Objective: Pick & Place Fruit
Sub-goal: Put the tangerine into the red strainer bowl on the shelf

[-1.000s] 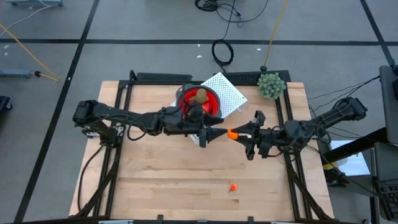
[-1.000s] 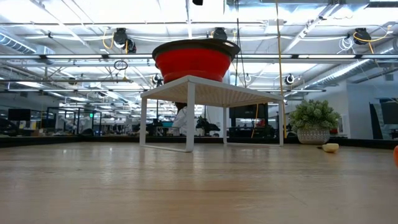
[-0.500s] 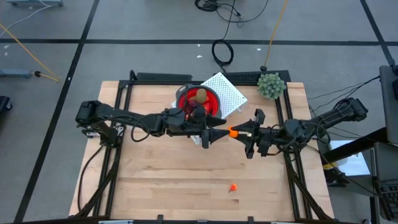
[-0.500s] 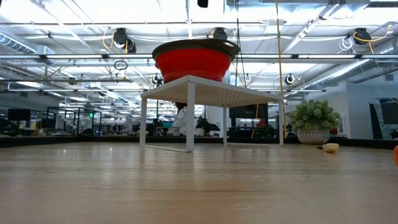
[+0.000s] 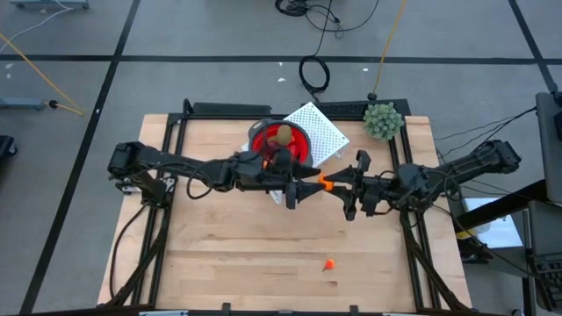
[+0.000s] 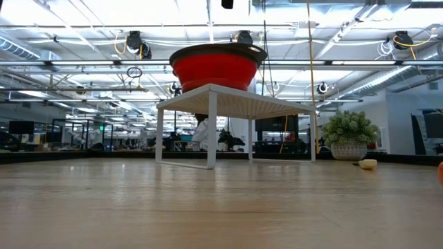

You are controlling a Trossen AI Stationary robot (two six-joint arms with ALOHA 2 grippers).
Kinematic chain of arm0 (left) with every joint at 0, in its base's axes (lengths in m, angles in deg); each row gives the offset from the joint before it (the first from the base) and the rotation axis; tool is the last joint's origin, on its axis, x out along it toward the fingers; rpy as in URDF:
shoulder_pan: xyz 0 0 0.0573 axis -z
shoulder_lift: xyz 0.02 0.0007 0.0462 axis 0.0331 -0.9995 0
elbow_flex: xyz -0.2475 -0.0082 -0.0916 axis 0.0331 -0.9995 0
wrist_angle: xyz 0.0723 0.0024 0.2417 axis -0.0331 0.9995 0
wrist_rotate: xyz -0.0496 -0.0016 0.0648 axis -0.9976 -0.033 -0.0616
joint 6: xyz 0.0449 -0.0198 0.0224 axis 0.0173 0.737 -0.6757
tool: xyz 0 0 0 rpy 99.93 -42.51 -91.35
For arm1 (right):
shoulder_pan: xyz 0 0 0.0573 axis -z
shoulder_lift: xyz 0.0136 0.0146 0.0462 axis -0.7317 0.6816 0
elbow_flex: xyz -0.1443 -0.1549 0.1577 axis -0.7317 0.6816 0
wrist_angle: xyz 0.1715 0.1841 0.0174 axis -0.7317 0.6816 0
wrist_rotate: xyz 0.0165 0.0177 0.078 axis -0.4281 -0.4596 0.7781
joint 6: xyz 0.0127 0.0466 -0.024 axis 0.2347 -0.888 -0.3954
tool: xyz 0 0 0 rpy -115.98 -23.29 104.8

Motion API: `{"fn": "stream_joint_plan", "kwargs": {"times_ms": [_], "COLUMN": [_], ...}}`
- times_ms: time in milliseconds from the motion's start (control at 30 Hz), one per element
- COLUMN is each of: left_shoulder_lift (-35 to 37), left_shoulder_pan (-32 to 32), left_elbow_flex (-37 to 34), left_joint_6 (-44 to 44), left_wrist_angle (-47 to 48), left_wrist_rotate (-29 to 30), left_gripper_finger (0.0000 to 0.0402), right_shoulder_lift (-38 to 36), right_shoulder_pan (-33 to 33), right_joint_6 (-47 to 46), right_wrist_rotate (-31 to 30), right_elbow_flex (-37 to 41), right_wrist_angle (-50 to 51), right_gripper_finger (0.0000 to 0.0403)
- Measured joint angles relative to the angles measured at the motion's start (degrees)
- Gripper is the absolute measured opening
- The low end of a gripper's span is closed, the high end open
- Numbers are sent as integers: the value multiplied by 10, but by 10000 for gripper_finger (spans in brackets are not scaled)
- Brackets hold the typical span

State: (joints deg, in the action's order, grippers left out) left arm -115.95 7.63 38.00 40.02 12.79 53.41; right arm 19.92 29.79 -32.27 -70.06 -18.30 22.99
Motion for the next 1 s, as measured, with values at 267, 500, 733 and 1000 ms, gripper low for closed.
{"fn": "stream_joint_plan", "kwargs": {"times_ms": [267, 500, 733, 1000], "left_shoulder_lift": [0, 0, 0, 0], "left_shoulder_pan": [-6, -6, -13, -26], "left_elbow_flex": [0, 0, 0, 0], "left_joint_6": [0, -1, 3, 17], "left_wrist_angle": [3, 10, 17, 16], "left_wrist_rotate": [-10, -21, -26, -54], "left_gripper_finger": [321, 321, 320, 254], "right_shoulder_lift": [25, 26, 26, 26], "right_shoulder_pan": [8, 14, 20, 20], "right_joint_6": [1, 2, 1, 1], "right_wrist_rotate": [-1, -2, -2, -3], "right_elbow_flex": [0, 0, 0, 0], "right_wrist_angle": [-19, -28, -28, -27], "right_gripper_finger": [109, 109, 109, 110]}}
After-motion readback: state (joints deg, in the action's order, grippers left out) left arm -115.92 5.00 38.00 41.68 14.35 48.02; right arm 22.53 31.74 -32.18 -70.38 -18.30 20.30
